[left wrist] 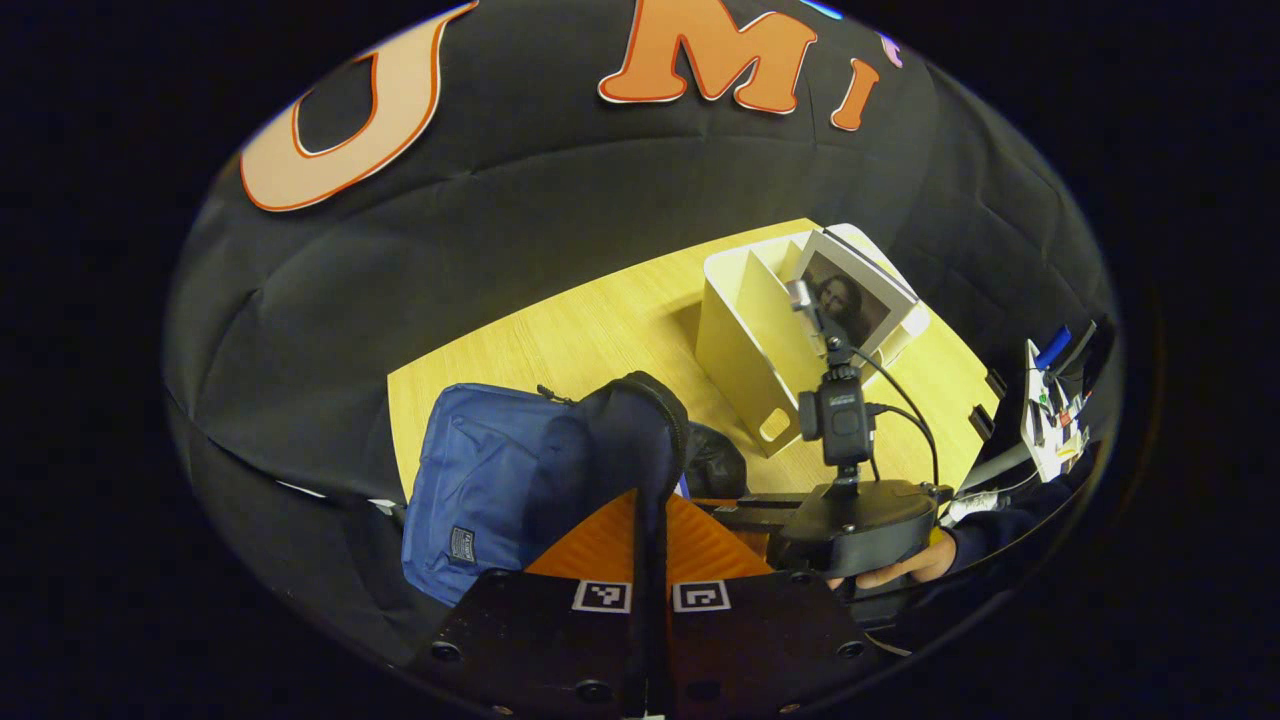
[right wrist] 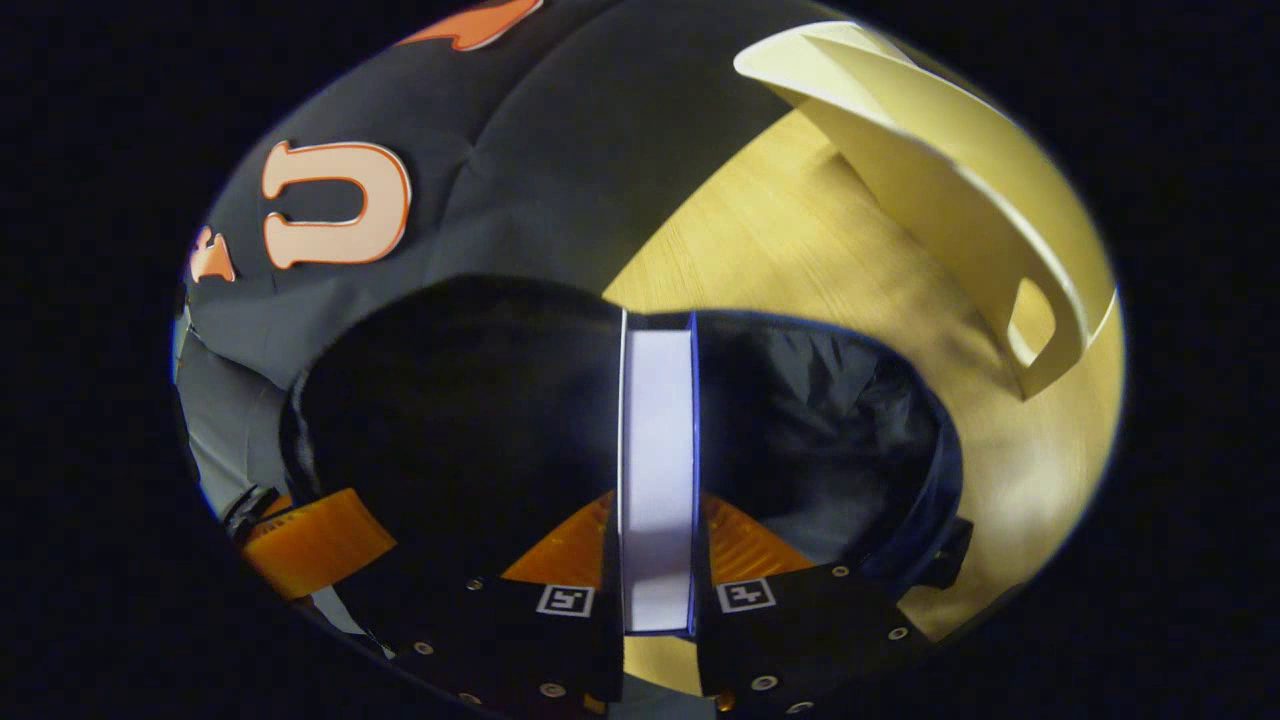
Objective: Open the schoolbag, grab two books from the bookshelf and put them into the schoolbag.
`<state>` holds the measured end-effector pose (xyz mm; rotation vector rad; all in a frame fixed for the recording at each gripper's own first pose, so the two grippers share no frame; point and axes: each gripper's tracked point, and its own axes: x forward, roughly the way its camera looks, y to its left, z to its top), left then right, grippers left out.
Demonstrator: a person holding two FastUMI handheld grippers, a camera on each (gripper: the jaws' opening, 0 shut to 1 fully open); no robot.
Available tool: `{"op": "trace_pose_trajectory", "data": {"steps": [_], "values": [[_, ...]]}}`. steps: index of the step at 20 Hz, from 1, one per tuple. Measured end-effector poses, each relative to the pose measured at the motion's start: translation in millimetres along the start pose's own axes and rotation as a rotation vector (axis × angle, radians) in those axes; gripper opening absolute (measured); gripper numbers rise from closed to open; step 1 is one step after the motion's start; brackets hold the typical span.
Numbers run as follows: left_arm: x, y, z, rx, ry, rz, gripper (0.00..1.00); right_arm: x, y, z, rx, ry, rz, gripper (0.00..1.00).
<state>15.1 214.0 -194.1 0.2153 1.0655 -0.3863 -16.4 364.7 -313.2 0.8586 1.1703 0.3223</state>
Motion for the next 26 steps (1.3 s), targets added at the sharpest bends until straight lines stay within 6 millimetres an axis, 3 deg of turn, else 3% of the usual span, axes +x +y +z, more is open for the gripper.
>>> {"op": "trace_pose_trajectory", "data": {"steps": [3,4,5,6,7,8,17,24,26], "values": [[0,4,-1,-0.008,0.003,0.002,0.01,2,-12,-9,-0.029,0.05,-0.064,0.43],[0,5,0,-0.009,0.0,0.005,0.01,-5,-12,-11,-0.034,0.06,-0.075,0.34],[0,6,-2,-0.014,-0.002,0.007,0.01,-10,-16,-11,-0.038,0.07,-0.093,0.59],[0,8,-1,-0.019,-0.006,0.009,0.01,-14,-18,-8,-0.044,0.071,-0.104,0.6],[-1,9,-2,-0.028,-0.009,0.009,0.01,-19,-22,-4,-0.051,0.061,-0.112,0.83],[-2,11,-2,-0.037,-0.012,0.008,0.01,-23,-23,0,-0.055,0.05,-0.116,0.91],[1,7,-3,-0.076,-0.016,0.023,0.01,-63,-34,35,-0.166,-0.029,-0.186,0.97],[8,-1,-4,-0.083,-0.02,0.025,0.01,-132,-53,85,-0.296,-0.146,-0.311,0.97],[11,-6,-3,-0.091,-0.024,0.026,0.01,-152,-55,91,-0.33,-0.147,-0.322,0.97]]}}
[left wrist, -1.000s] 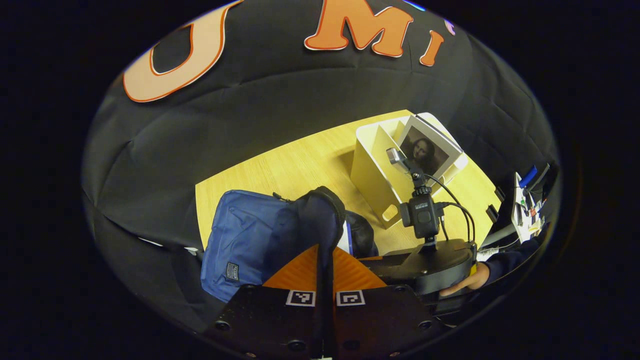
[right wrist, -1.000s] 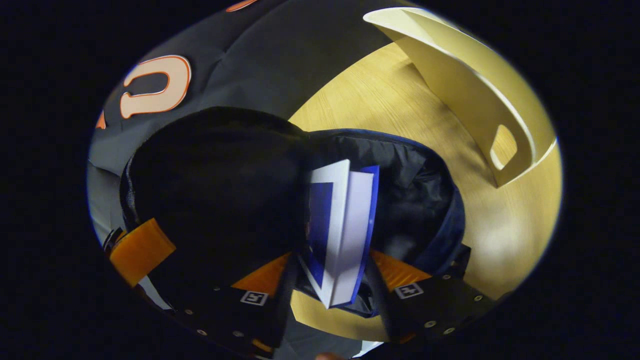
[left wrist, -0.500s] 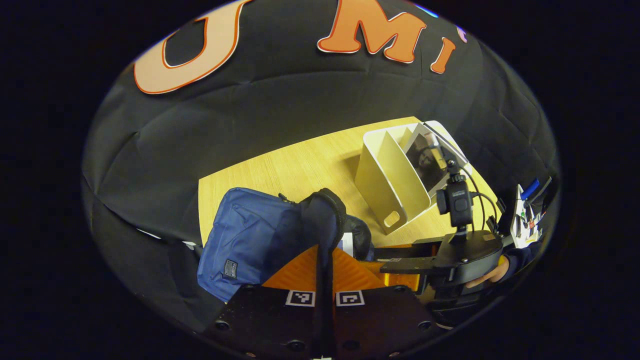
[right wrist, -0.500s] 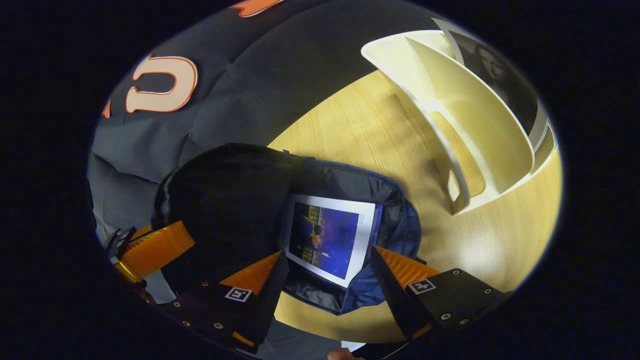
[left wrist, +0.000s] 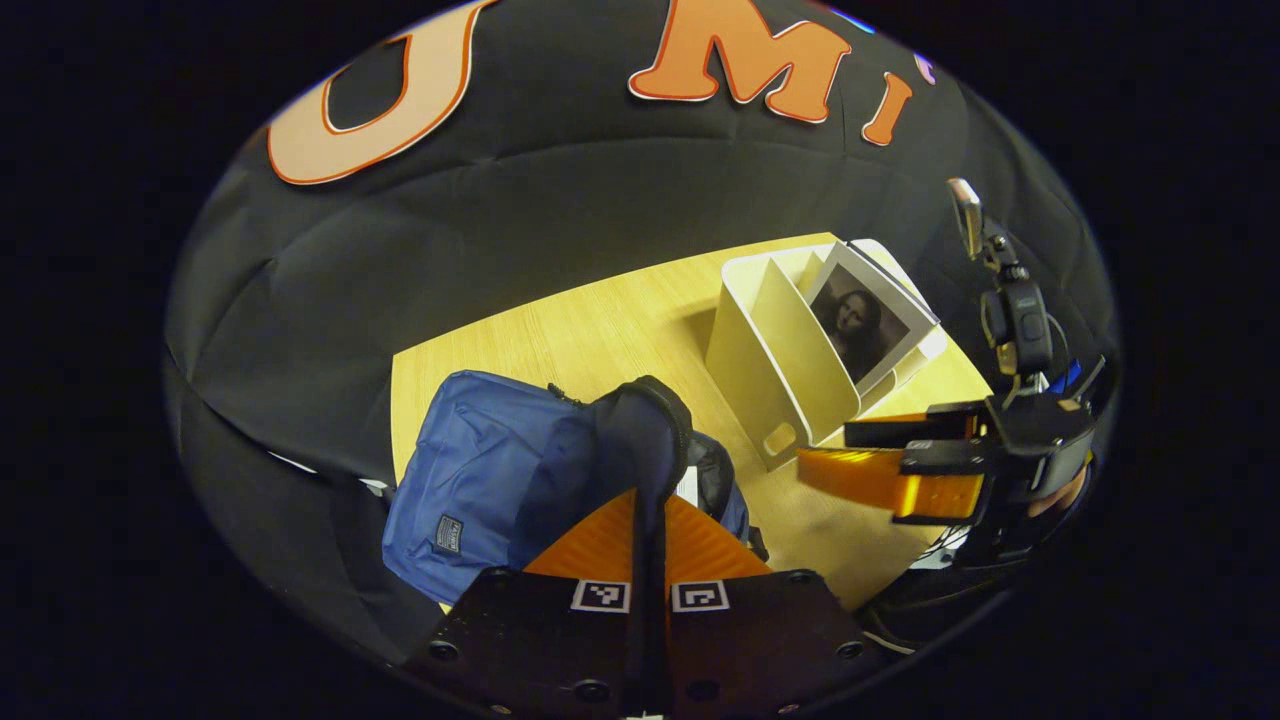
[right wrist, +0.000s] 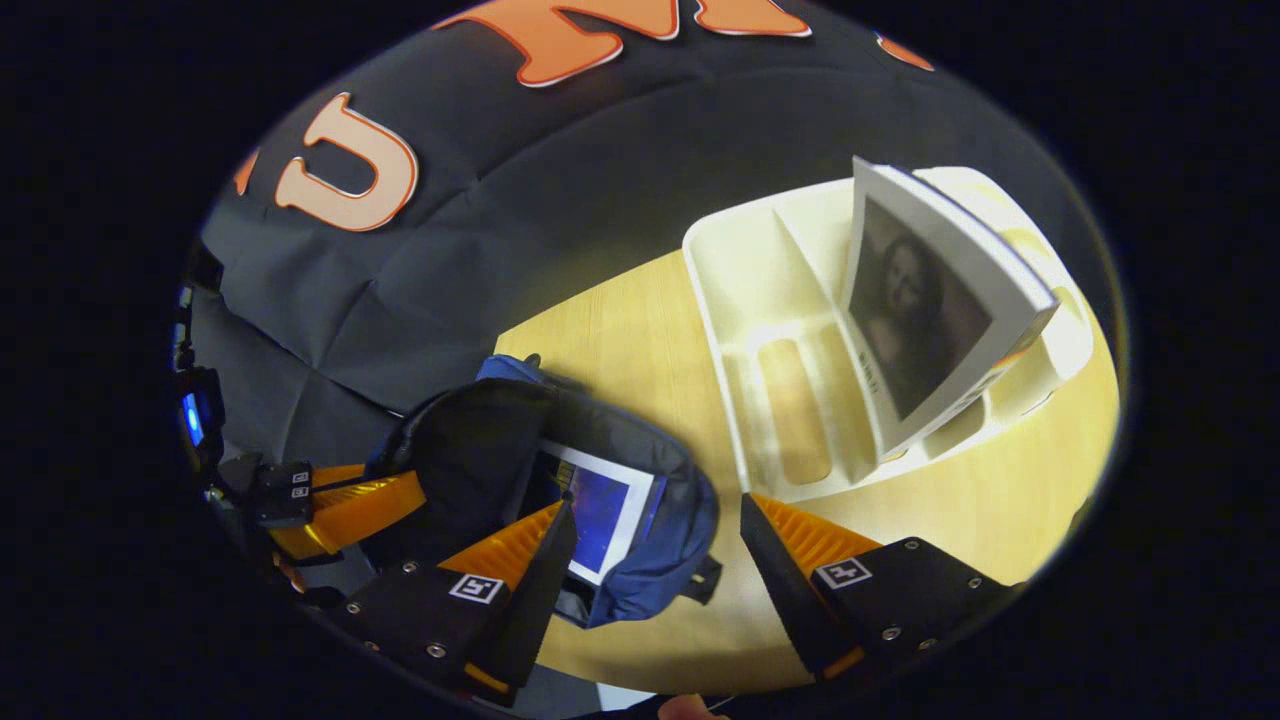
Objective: Open the schoolbag, grab two books from the bookshelf and put them into the schoolbag.
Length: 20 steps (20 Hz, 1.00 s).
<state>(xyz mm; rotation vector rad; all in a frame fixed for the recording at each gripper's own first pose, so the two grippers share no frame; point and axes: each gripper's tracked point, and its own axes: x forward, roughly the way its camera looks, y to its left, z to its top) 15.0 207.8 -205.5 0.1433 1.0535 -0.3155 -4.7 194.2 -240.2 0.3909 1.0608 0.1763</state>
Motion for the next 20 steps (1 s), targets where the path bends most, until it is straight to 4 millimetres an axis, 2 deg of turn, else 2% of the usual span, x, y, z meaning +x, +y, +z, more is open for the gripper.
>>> {"op": "trace_pose_trajectory", "data": {"steps": [5,10,14,17,20], "values": [[6,-6,-7,-0.023,-0.003,-0.012,0.01,-37,-43,33,-0.049,-0.058,-0.094,0.97],[8,-8,-8,-0.032,-0.01,-0.009,0.01,-63,-61,67,-0.1,-0.065,-0.12,0.97],[9,-12,-14,-0.062,-0.011,-0.023,0.01,-80,-94,101,-0.162,-0.071,-0.207,0.97],[10,-12,-17,-0.075,-0.014,-0.025,0.01,-79,-111,119,-0.211,-0.038,-0.257,0.97],[12,-15,-17,-0.084,-0.009,-0.028,0.01,-59,-122,129,-0.207,0.021,-0.249,0.97]]}}
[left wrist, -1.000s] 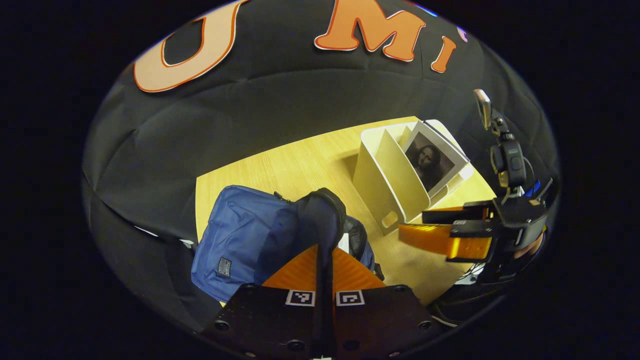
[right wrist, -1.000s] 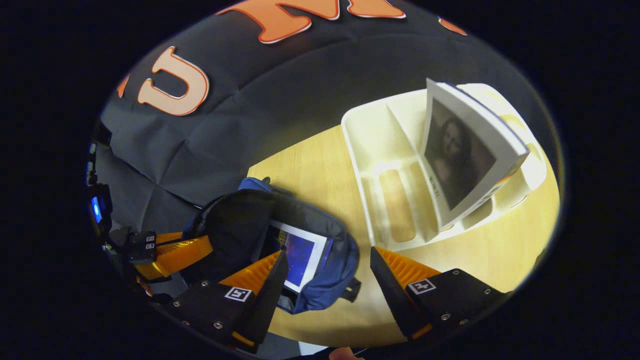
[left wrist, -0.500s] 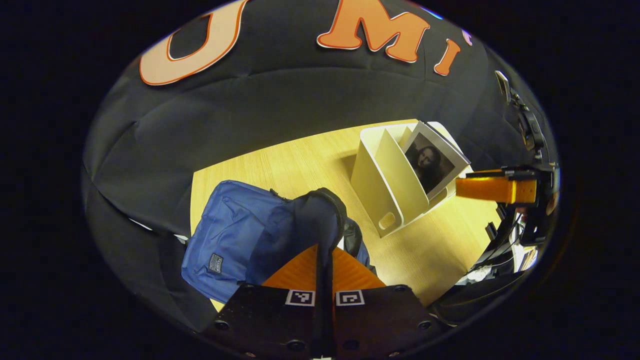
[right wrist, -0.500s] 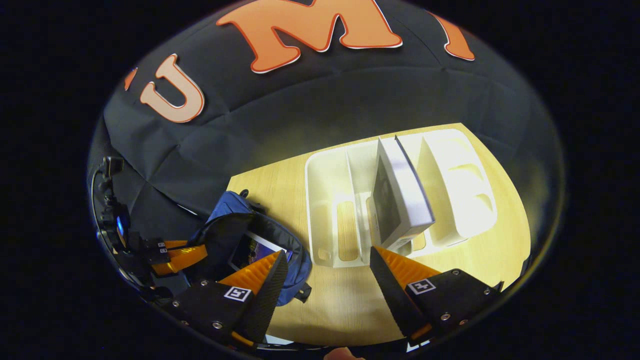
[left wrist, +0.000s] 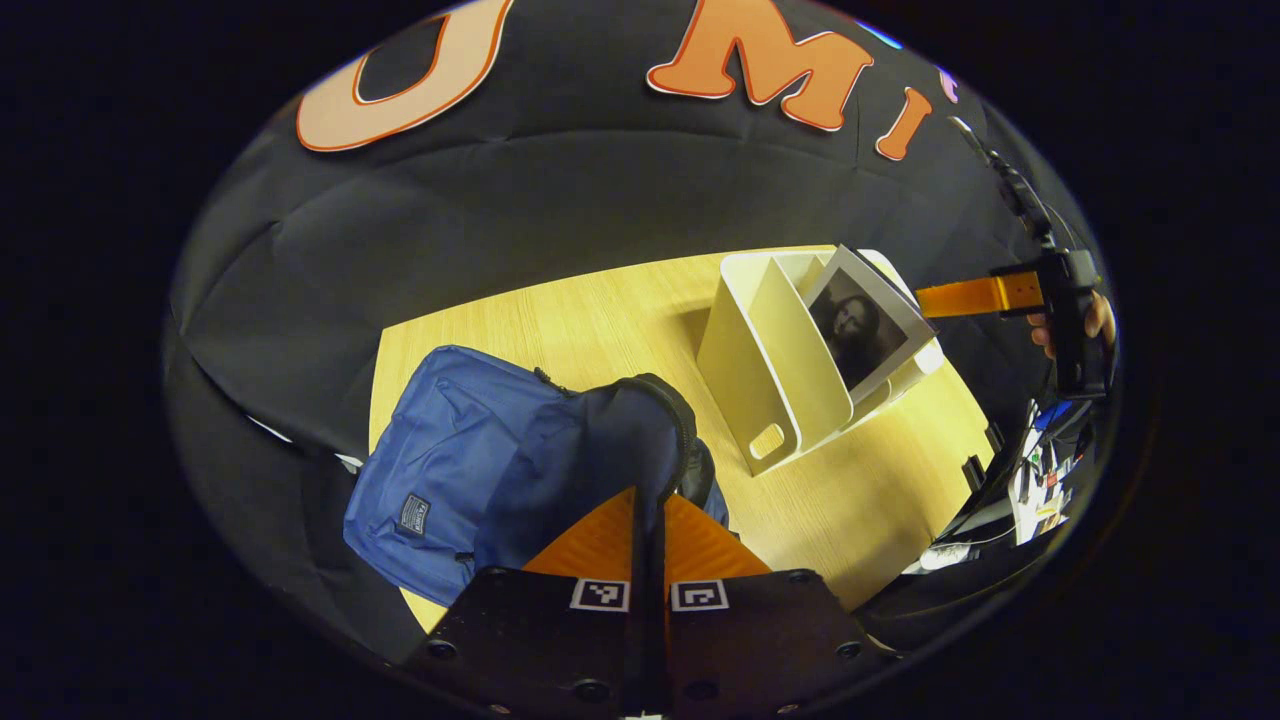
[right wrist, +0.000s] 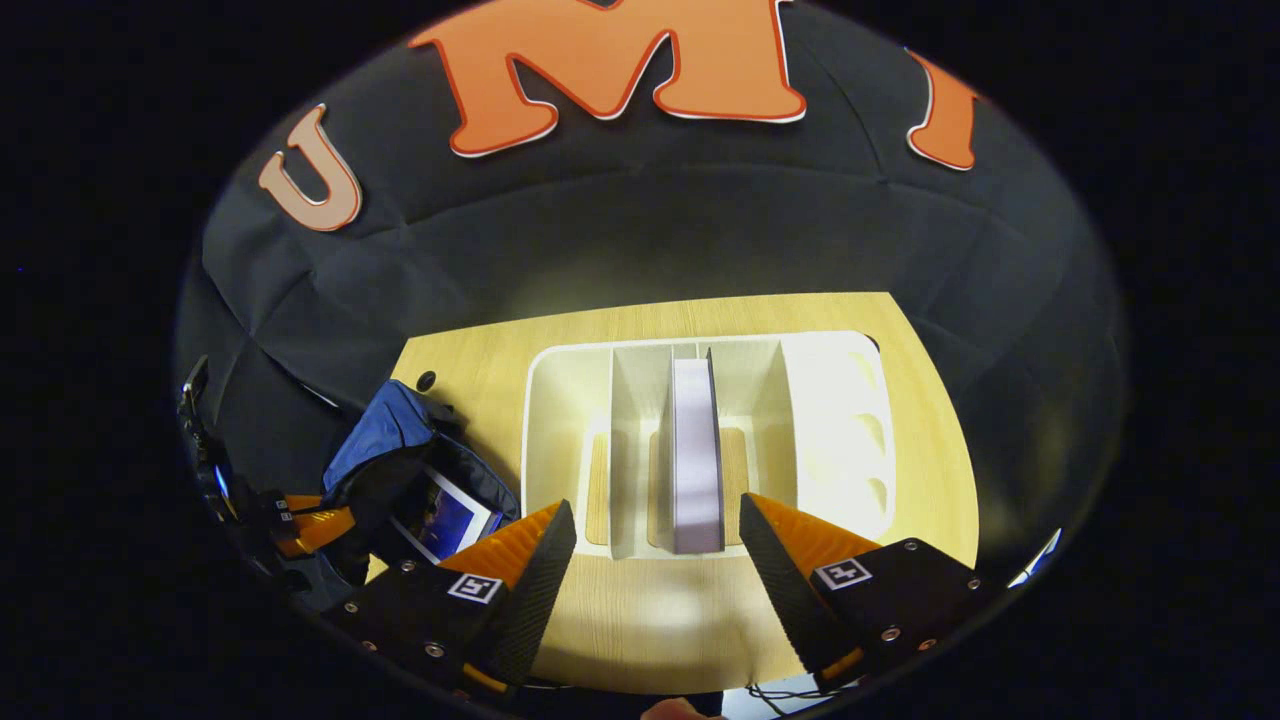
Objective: Open the schoolbag, grab two books from the bookshelf and put them into the schoolbag.
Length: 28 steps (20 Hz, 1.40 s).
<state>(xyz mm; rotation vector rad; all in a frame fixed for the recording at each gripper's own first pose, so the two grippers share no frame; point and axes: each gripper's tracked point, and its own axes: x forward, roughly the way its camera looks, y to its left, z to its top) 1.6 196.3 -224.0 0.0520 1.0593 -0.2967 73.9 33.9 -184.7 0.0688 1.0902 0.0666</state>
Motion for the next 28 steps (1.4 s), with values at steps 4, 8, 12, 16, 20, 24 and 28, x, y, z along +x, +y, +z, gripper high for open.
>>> {"op": "trace_pose_trajectory", "data": {"steps": [4,8,12,16,20,24,28], "values": [[2,1,-2,-0.009,0.007,-0.003,0.01,34,-19,6,0.016,0.09,-0.02,0.97],[7,2,-6,-0.026,0.021,-0.008,0.01,60,-22,5,0.005,0.169,-0.021,0.88],[11,1,-7,-0.036,0.028,-0.012,0.01,72,-18,3,0.013,0.234,-0.032,0.41],[11,2,-9,-0.046,0.026,-0.019,0.01,77,-14,-3,0.022,0.267,-0.03,0.33],[11,3,-9,-0.047,0.018,-0.022,0.01,65,-15,0,0.029,0.266,-0.017,0.27],[8,1,-9,-0.043,0.01,-0.02,0.01,43,-19,11,0.016,0.225,-0.022,0.26],[6,1,-9,-0.034,0.004,-0.018,0.01,17,-22,21,0.017,0.184,-0.021,0.26]]}}
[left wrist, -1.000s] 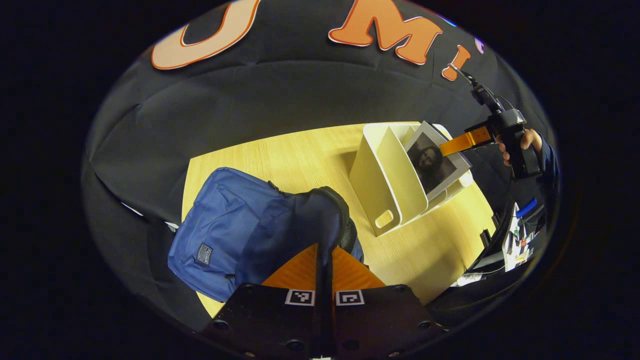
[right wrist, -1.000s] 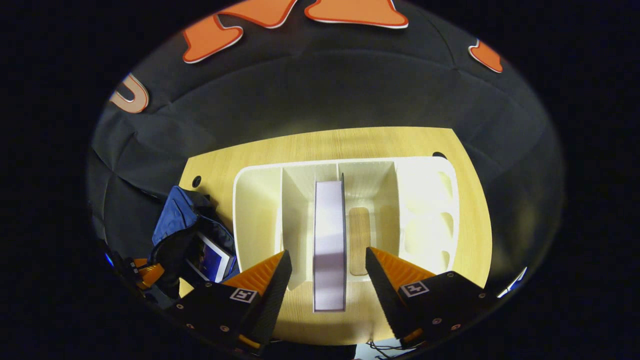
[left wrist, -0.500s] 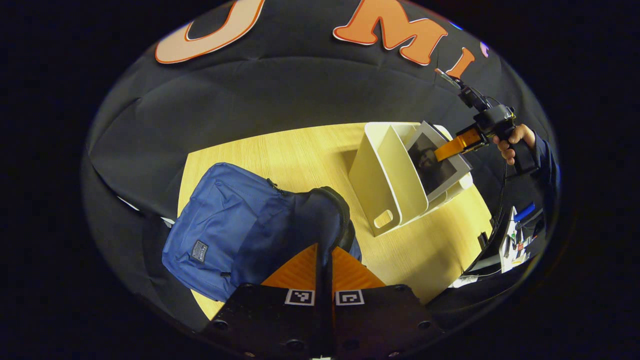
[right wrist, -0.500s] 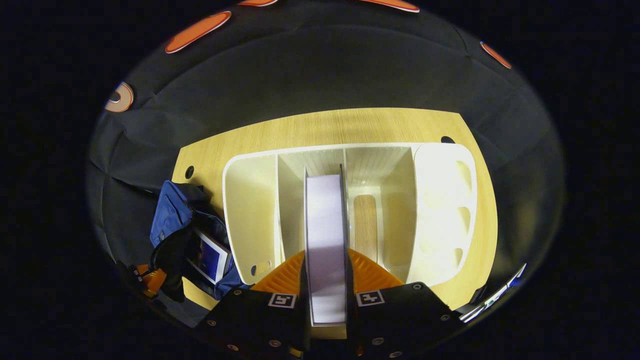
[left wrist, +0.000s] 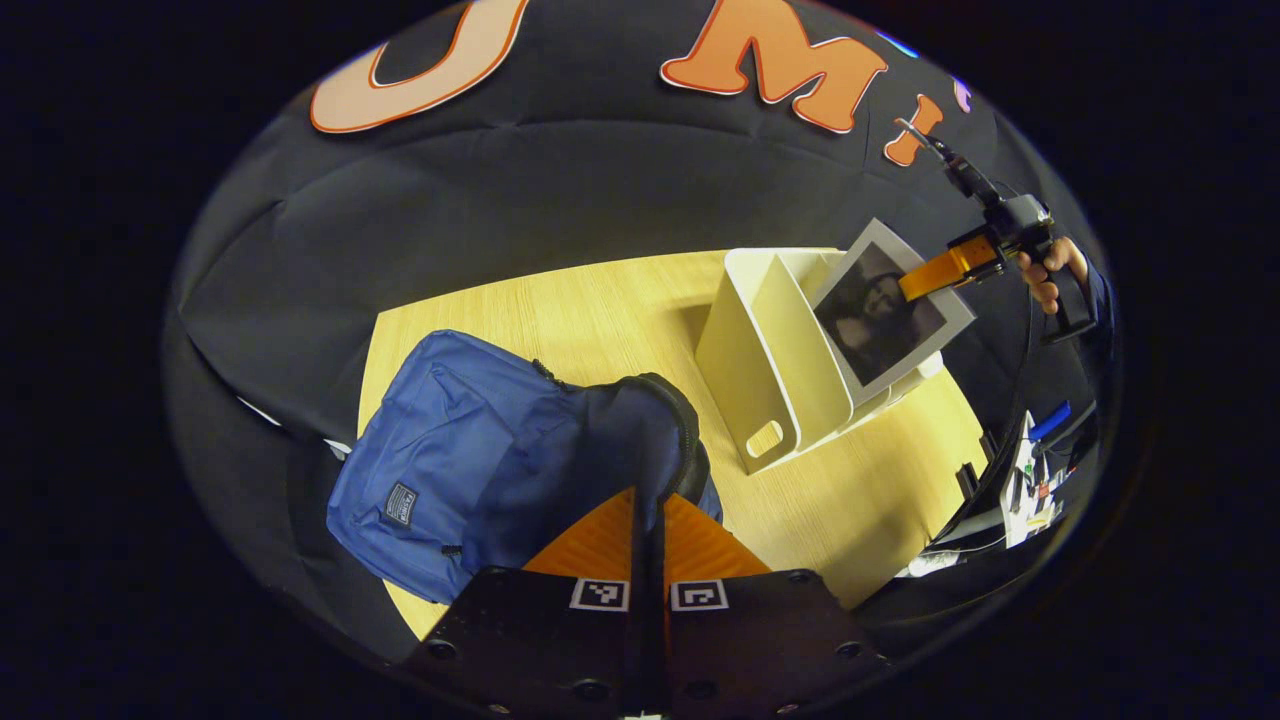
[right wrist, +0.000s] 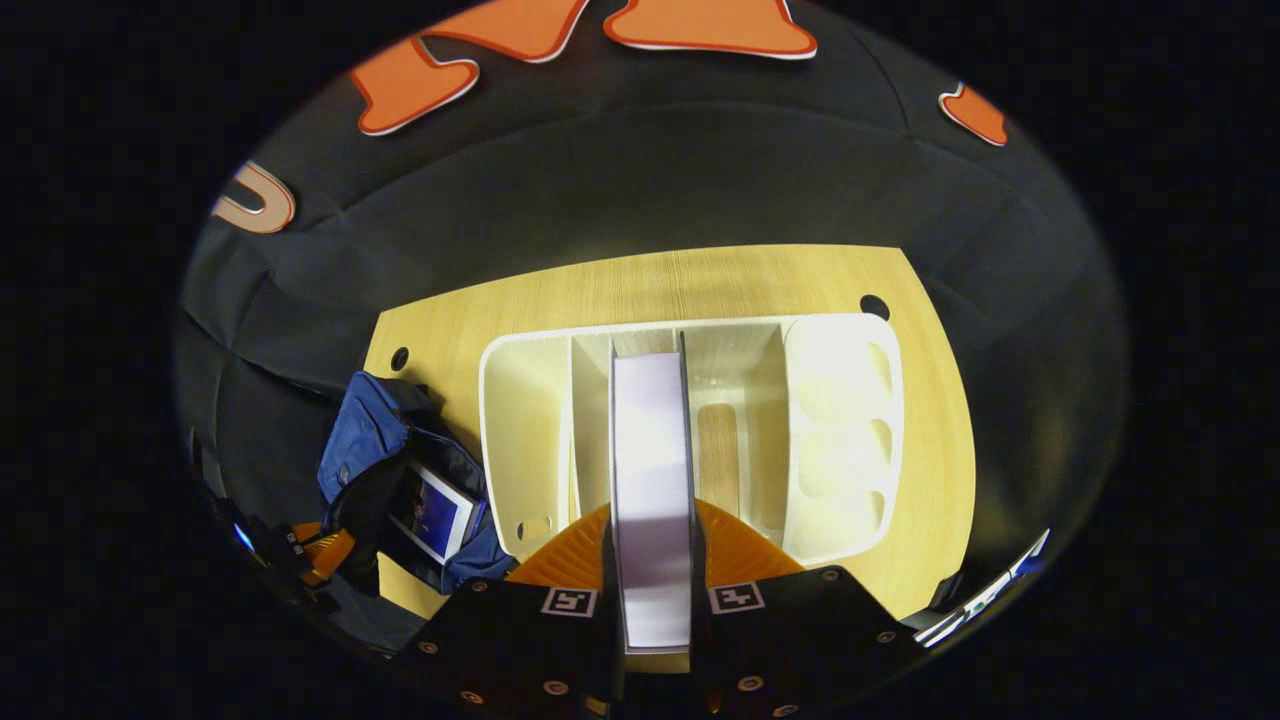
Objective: Open the schoolbag, grab two books from the bookshelf and put them into the schoolbag.
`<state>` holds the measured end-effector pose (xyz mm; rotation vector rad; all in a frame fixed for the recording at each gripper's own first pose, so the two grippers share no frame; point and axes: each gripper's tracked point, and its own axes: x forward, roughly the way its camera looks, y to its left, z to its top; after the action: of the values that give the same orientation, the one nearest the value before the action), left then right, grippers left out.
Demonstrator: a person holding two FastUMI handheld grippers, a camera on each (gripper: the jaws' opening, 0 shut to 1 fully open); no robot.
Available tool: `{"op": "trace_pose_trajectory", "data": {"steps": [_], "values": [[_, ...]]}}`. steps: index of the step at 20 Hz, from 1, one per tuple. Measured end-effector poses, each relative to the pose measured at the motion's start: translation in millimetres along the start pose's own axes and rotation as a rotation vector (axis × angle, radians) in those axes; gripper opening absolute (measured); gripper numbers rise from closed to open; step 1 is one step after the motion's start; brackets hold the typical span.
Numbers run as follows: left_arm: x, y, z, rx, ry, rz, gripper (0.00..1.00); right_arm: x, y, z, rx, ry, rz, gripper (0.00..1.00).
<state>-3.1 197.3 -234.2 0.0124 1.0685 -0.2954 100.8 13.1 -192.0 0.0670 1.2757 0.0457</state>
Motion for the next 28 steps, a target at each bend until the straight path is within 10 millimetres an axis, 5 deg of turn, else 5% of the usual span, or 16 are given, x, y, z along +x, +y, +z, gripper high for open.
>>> {"op": "trace_pose_trajectory", "data": {"steps": [15,22,28], "values": [[-7,5,1,0.012,-0.021,0.015,0.01,-125,-7,-13,0.108,-0.208,0.129,0.25],[-15,9,5,0.037,-0.023,0.037,0.01,-146,-6,-24,0.162,-0.258,0.184,0.25],[-18,9,8,0.035,-0.025,0.051,0.01,-135,31,-53,0.214,-0.219,0.347,0.25]]}}
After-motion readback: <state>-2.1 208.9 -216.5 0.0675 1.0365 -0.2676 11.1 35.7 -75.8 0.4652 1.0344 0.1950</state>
